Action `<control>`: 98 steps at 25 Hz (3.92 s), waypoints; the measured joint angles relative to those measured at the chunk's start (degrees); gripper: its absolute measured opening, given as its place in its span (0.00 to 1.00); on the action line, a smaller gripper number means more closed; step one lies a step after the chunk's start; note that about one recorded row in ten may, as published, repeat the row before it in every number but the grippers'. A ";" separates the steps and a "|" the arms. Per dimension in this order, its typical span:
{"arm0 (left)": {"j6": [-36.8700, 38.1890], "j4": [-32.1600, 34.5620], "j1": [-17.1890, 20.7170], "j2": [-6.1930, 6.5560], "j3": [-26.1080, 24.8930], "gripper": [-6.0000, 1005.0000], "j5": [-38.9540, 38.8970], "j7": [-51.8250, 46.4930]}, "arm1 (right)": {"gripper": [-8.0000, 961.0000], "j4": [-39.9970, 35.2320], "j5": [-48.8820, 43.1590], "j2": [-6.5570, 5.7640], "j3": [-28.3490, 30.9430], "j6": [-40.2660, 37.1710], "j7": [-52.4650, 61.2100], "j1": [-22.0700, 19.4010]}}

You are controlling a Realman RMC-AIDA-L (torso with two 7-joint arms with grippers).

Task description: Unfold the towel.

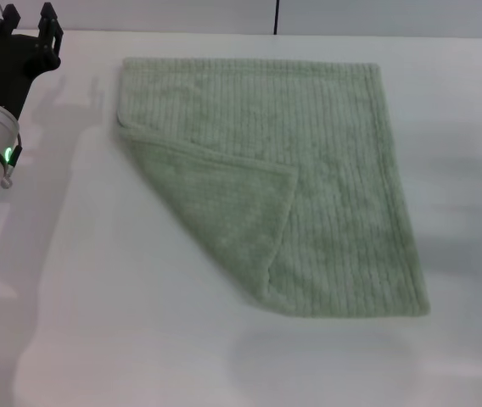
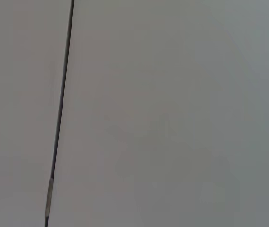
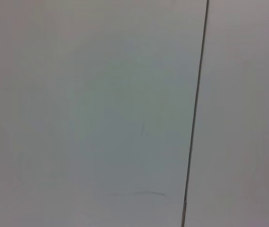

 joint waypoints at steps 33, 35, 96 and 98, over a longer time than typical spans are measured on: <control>-0.11 -0.76 0.43 0.08 -2.27 0.81 0.53 -2.17 | 0.46 -2.29 -1.35 -0.57 -7.87 -2.40 -0.39 3.86; 0.30 -0.75 0.49 0.08 -2.22 0.81 0.55 -2.17 | 0.41 -2.65 -1.63 -0.65 -7.96 -3.58 -0.36 4.33; 0.20 -0.27 1.33 -0.09 -0.53 0.81 0.53 -2.81 | 0.04 -9.75 -8.57 -5.58 -2.68 -48.25 2.89 16.17; 0.20 -0.27 1.33 -0.09 -0.44 0.81 0.53 -2.81 | 0.04 -10.11 -8.57 -5.57 -2.25 -50.04 2.86 16.48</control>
